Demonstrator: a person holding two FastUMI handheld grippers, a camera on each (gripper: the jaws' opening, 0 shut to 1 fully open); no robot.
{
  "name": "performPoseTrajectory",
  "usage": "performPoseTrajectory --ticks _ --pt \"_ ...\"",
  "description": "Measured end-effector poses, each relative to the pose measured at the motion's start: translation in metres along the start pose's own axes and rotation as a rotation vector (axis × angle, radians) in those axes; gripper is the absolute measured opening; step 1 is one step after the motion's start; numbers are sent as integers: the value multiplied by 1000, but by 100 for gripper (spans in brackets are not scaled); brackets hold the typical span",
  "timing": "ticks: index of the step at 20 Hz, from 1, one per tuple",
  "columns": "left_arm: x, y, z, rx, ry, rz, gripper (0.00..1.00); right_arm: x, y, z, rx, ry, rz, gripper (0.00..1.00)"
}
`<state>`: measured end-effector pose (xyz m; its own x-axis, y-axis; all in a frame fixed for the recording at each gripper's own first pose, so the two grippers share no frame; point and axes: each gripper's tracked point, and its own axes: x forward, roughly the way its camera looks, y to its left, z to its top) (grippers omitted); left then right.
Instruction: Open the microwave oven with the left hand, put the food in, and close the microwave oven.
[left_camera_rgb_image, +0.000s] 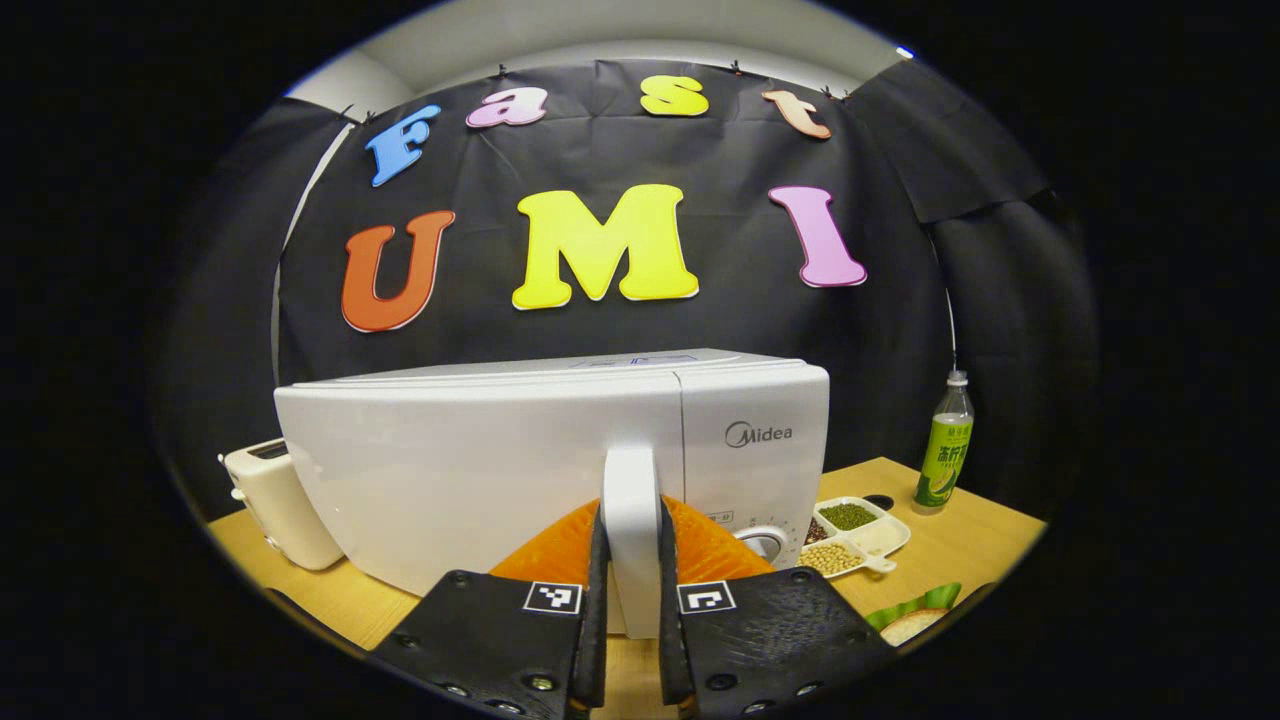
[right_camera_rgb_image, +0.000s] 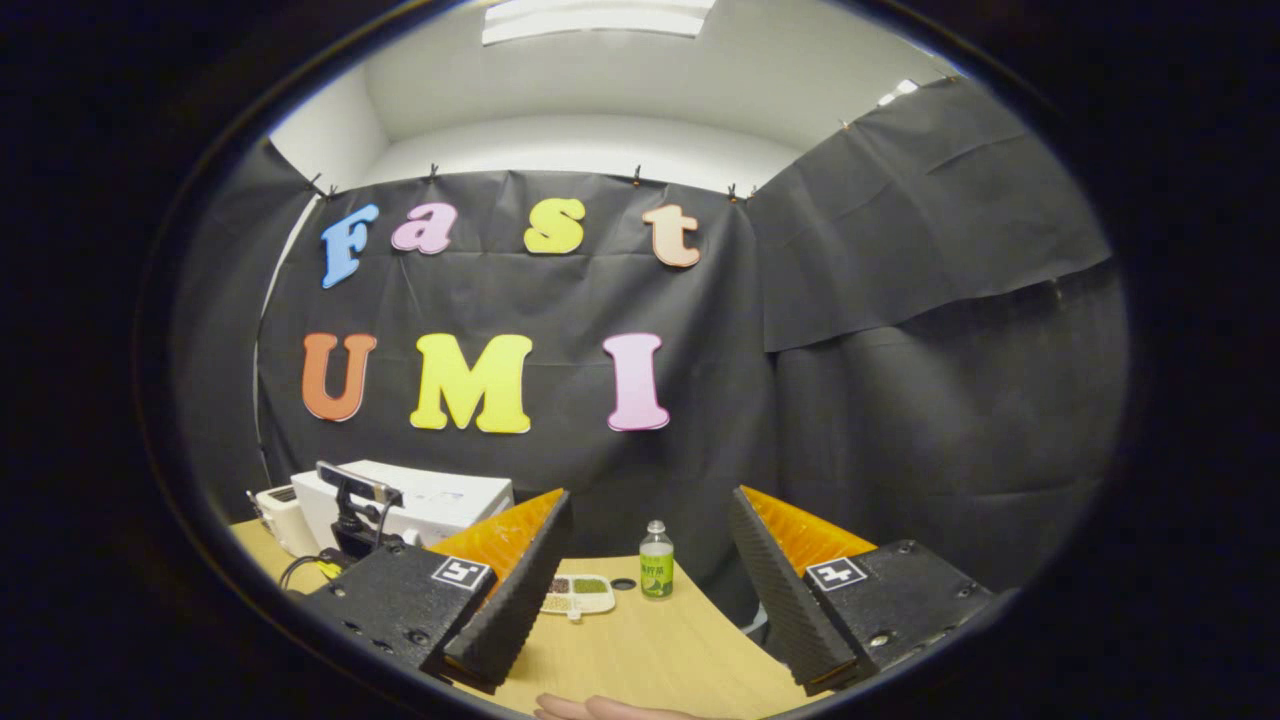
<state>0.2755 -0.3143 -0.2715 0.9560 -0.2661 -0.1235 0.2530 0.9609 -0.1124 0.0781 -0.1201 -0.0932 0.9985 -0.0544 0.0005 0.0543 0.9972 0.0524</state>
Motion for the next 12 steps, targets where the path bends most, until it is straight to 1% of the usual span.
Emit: performPoseTrajectory --ticks 2,3,4,8,9,10,11,12 --pt "-6 -1 0 -54 26 -28 20 -2 -2 -1 0 -2 -3 100" --pt "-6 -2 0 -49 34 -42 8 -3 -3 -1 -2 -4 -5 100" --pt "-8 -1 1 -34 31 -52 8 -5 -3 -2 -2 -5 -4 94" --pt "-14 -2 -2 -44 65 -106 8 -8 2 -5 -2 -3 6 94" --pt "-26 1 6 -38 25 -110 8 -9 1 -5 -2 -2 6 94" --pt "-34 1 -1 -25 33 -123 8 -10 2 -3 1 -5 10 94" --pt "-42 1 1 -18 4 -145 8 -9 2 -3 4 -6 11 94" --pt "-51 2 -5 -31 28 -162 8 -9 1 -4 4 -3 8 94"
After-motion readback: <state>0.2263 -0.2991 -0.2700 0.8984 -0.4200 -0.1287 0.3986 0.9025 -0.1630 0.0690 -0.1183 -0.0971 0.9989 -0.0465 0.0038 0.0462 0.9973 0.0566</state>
